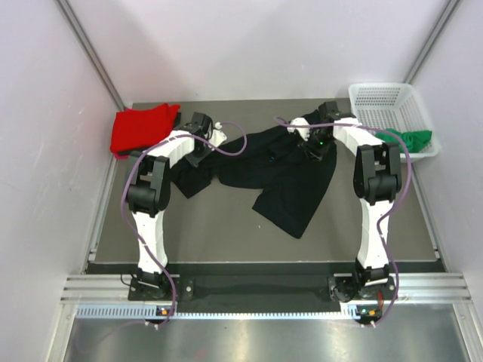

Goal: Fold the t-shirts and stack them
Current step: Flatten the tshirt out

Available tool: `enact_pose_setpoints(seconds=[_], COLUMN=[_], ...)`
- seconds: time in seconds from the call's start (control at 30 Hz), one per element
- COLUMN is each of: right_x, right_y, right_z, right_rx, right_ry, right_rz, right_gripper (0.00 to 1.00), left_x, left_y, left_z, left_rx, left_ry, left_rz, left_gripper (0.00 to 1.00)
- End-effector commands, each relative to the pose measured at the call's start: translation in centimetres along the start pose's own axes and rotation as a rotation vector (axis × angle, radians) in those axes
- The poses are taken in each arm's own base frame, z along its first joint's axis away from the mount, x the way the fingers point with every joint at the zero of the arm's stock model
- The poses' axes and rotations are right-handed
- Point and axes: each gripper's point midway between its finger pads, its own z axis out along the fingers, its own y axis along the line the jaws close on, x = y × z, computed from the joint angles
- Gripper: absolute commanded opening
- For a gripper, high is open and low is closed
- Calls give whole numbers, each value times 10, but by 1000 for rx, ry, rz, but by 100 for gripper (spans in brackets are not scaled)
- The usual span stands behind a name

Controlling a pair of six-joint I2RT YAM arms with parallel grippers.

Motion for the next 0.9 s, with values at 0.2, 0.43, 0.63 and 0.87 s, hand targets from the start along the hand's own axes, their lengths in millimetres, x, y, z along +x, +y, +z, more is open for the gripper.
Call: enact_pose_setpoints(seconds=[0.2, 0.43, 0.63, 0.87], right_x=[-7, -43, -65, -70], right_y=[-18, -24, -21, -26], right_z=[-9, -77, -125, -124], right_rx=[31, 131, 198, 216], right_ry=[-22, -120, -185, -205], right_rz=[16, 11, 21, 70], right_gripper=[6, 6, 12, 9], left_x=[-14, -19, -26, -33], left_y=[10, 19, 23, 27], left_z=[-6, -17, -28, -40], left_rx=[-35, -64, -73, -75], left_ry=[-26, -48, -80, -115], left_rz=[-2, 15, 13, 10], left_gripper=[26, 26, 26, 26])
